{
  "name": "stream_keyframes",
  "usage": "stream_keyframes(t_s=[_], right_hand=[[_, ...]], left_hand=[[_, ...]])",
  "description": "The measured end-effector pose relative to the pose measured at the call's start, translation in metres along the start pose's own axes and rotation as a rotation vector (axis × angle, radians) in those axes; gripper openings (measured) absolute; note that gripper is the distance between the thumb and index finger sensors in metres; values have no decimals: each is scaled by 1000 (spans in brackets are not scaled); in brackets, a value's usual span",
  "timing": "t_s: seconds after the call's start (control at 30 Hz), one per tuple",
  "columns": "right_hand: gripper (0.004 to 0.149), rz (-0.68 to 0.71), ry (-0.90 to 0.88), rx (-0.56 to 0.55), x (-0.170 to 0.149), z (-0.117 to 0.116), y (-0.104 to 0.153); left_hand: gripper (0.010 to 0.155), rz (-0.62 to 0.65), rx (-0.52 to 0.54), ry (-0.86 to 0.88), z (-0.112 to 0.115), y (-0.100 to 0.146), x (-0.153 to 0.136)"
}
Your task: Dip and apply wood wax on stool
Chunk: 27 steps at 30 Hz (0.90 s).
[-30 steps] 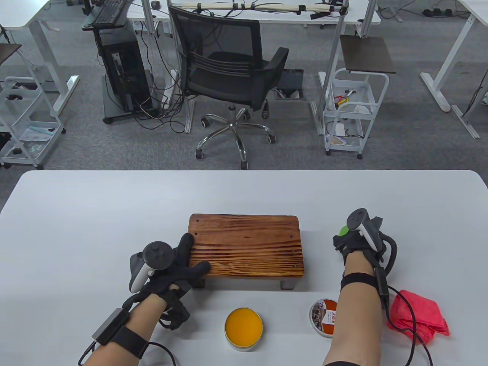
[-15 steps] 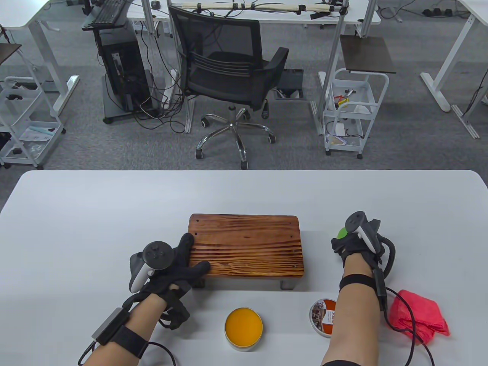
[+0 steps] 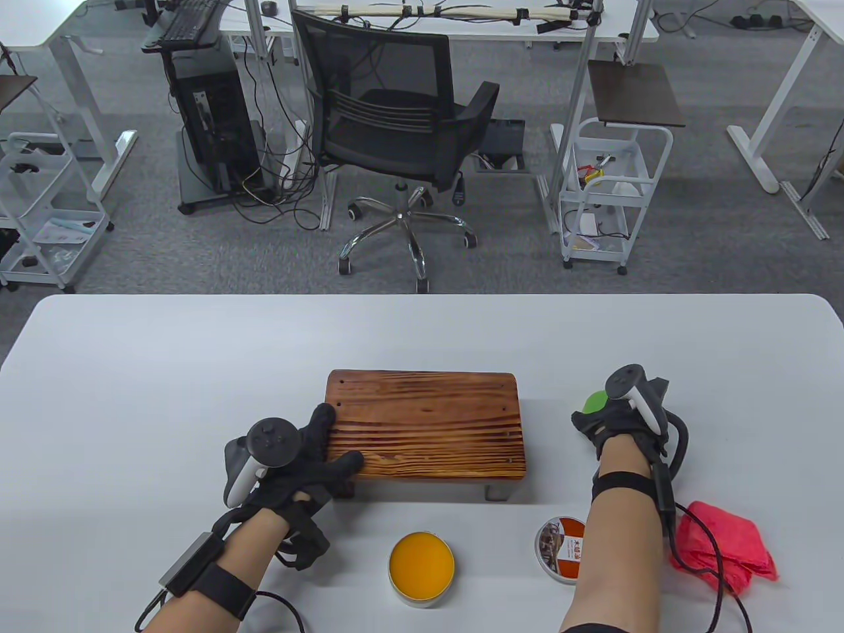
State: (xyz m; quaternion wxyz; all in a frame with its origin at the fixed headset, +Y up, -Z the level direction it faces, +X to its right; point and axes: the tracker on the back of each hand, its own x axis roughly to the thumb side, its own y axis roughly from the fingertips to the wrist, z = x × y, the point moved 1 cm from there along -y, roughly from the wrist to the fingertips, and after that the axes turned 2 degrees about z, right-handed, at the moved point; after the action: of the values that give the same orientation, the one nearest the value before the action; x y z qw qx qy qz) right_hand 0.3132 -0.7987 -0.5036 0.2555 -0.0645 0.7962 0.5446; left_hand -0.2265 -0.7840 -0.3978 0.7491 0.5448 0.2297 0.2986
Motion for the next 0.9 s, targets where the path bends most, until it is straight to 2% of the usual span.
stream_keyframes(t_s=[0.4, 0.57, 0.77, 0.9], right_hand=[[110, -30, -27, 40, -5, 7, 5], [110, -29, -36, 19, -7, 16, 12], [109, 19, -43, -45, -3, 36, 35], [107, 85, -37, -95, 3, 52, 60]], left_hand=[[107, -6, -1, 7, 0, 0, 0], [107, -5, -6, 10, -1, 0, 0], [108, -6, -2, -5, -8, 3, 3], [108, -5, 15, -18, -16, 12, 7]])
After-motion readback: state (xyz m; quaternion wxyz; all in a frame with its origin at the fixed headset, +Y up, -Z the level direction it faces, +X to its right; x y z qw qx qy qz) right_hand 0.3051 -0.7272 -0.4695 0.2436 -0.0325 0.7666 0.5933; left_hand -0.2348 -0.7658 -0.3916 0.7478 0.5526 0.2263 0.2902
